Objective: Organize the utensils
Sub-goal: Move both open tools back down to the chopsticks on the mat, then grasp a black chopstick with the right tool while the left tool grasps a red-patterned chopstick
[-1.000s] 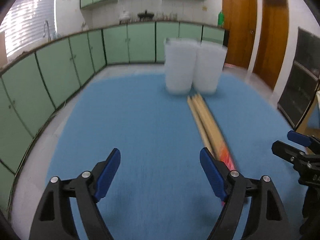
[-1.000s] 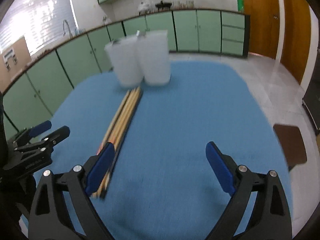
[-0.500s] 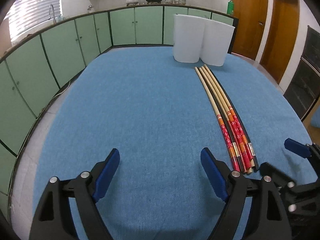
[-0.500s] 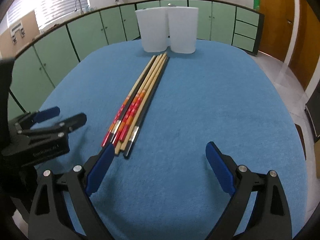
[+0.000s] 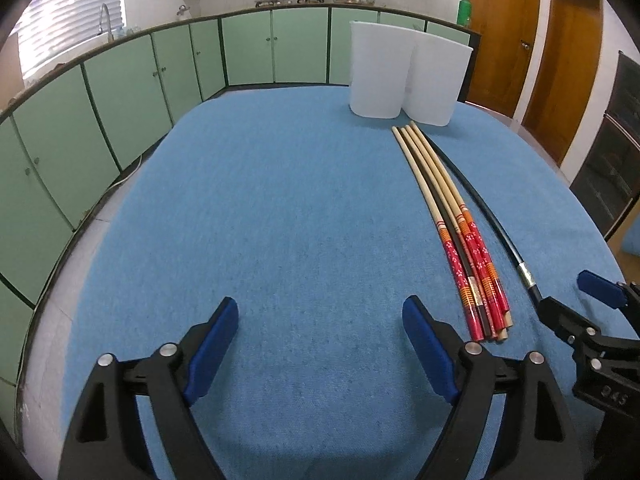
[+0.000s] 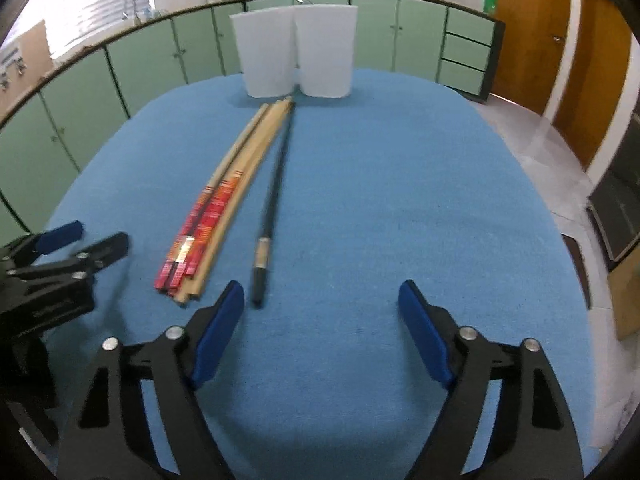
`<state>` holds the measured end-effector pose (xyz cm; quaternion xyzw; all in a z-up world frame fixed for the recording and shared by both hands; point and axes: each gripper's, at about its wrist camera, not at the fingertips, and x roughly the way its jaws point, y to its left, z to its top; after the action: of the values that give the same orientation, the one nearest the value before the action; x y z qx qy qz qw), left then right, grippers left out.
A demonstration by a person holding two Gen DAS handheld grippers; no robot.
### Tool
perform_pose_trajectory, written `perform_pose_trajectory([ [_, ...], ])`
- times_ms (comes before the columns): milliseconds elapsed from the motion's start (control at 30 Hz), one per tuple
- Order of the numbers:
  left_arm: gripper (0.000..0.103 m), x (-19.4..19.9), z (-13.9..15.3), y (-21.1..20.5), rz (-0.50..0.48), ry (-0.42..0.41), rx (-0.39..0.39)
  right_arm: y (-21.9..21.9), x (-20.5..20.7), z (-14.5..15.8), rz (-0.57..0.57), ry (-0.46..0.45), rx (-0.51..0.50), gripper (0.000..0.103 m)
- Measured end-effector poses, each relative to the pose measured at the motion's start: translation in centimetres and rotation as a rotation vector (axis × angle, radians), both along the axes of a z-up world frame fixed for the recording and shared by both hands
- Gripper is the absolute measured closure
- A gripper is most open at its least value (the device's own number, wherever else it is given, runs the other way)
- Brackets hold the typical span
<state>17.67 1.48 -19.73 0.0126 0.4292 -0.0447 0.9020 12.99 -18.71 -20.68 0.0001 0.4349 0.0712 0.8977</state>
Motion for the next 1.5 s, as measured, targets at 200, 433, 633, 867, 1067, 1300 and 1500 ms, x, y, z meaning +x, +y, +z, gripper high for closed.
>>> perform_pose_trajectory([
  [200,0.02,-0.4,-0.1,-0.4,-0.009,0.006,0.001,1.3,0.1,-0.1,0.029,0.001,0.005,0.071],
  [433,0.02,-1.0,0.1,-1.4,-0.051,0.014,-0.021,0.7,0.1,-0.1,0.027,0.002,0.015,0.097],
  [633,0.02,-1.4,0.2,-3.1,-0.121,0.021,-0.04,-0.2,0.4,-0.1,0.013,0.001,0.013,0.097],
  [867,0.015,-1.3,0.0,-4.0,-0.126,0.023,-0.012,-0.4,0.4,-0.1,0.013,0.003,0.028,0.097],
  [1067,0.014,-1.1,-0.1,-2.7,-0.075,0.026,-0.01,-0.3,0.4,-0.1,0.015,0.004,0.028,0.097],
  [1300,0.015,-1.4,-0.1,-3.0,-0.079,0.022,0.005,-0.4,0.5,-0.2,0.016,0.006,0.031,0.096],
  [1500,0.022,-1.3,-0.3,-3.6,-0.084,0.024,0.013,-0.4,0.6,-0.3,0.021,0.011,0.038,0.094],
])
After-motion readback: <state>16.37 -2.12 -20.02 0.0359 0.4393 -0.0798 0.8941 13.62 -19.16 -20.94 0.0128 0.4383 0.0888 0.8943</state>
